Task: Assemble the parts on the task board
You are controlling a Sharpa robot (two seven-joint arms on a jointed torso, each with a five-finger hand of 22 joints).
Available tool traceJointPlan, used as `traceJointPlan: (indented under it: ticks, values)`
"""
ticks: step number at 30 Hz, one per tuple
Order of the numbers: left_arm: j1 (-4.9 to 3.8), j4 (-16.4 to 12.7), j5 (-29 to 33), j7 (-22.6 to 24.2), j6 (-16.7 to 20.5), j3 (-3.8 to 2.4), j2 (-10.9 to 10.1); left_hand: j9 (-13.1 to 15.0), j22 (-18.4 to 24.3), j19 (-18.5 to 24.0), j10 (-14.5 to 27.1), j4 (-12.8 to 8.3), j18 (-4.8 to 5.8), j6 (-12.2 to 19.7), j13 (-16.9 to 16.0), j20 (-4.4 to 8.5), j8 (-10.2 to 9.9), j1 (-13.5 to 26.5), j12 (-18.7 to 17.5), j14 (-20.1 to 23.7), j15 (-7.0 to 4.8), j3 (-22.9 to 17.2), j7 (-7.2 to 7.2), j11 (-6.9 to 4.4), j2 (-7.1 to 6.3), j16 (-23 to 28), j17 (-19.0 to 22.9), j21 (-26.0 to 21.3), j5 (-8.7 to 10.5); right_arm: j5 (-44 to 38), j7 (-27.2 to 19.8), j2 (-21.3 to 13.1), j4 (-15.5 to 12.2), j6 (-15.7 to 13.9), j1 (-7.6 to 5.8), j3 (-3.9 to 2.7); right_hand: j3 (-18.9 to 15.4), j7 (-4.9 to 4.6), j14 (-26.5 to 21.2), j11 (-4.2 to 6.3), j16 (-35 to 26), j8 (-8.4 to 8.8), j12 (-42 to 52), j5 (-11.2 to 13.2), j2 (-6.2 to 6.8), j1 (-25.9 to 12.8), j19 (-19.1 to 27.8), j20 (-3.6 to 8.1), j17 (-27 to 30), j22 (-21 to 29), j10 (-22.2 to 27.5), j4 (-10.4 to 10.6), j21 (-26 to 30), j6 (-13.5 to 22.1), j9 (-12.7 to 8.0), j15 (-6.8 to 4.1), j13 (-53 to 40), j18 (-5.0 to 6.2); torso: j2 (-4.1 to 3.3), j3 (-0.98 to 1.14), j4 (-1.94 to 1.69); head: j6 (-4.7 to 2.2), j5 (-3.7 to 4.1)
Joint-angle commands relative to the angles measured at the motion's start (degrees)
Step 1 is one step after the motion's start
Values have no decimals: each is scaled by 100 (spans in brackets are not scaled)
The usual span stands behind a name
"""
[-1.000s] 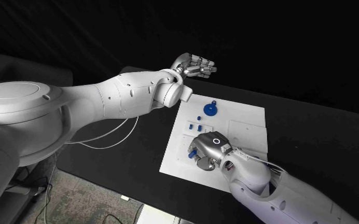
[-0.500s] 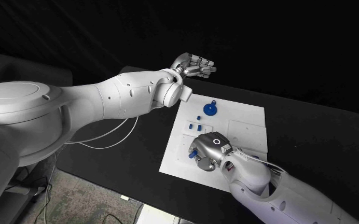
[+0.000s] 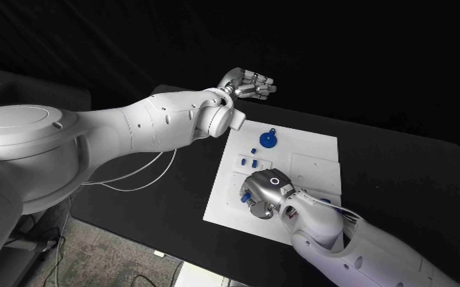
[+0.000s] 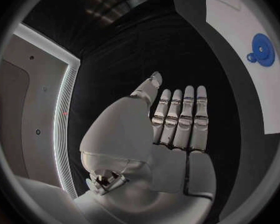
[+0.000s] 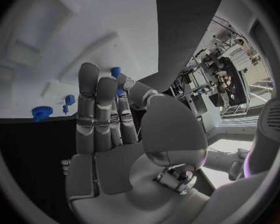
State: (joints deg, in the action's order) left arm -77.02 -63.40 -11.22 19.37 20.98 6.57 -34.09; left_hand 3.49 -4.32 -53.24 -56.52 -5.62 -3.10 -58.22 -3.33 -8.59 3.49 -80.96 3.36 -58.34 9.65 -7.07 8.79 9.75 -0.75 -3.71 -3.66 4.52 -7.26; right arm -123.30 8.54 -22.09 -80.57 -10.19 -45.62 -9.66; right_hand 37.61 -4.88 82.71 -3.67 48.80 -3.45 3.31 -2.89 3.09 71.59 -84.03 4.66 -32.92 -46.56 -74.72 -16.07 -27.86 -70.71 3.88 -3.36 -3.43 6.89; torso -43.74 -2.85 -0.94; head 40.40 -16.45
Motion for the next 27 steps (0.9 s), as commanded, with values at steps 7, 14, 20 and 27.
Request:
traceJointPlan:
  ticks: [7, 14, 20, 27]
  values:
    - [-2, 6, -17, 30, -79, -3, 27, 5, 7, 0, 34, -7, -53, -3, 0, -26, 24, 20, 36, 24, -3, 31, 2, 9, 59, 23, 4, 3, 3, -242, 65, 74, -24, 305, 1, 25, 20, -14, -15, 178, -45, -17, 16, -117, -16, -51, -161, 17, 18, -20, -160, 23, 56, 9, 6, -19, -8, 67, 0, -7, -2, 8, 15]
    - [-2, 11, -17, 25, -87, -2, 35, 5, 7, 0, 34, -7, -53, -3, 0, -26, 24, 20, 36, 24, -3, 31, 2, 9, 59, 23, 4, 3, 3, -290, 66, 115, -30, 395, 0, 71, -179, -16, -17, 178, -64, -20, 16, -475, 32, -131, -162, 10, 29, -33, -119, 58, 92, 36, 8, -18, -8, 72, 0, -7, -7, 15, 23]
    - [-2, 15, -17, 23, -90, -2, 41, 5, 7, 0, 34, -7, -53, -3, 0, -26, 24, 20, 36, 24, -3, 31, 2, 9, 59, 23, 4, 3, 3, -358, 109, 129, -32, 427, -2, 109, -273, -20, -16, 174, -65, -18, 15, -506, -21, -101, -175, 11, 27, -46, -119, 20, 125, 36, 6, -16, -7, 69, 2, -9, -2, 15, 19]
    - [-2, 17, -17, 20, -94, -1, 43, 5, 7, 0, 34, -7, -53, -3, 0, -26, 24, 20, 36, 24, -3, 31, 2, 9, 59, 23, 4, 3, 3, -326, 96, 137, -21, 391, -5, 127, -525, -55, -24, 136, -95, -13, 13, -600, 22, -176, -173, -11, 43, -38, 49, 51, 177, 187, -6, 11, -4, 69, 1, -5, -1, 13, 16]
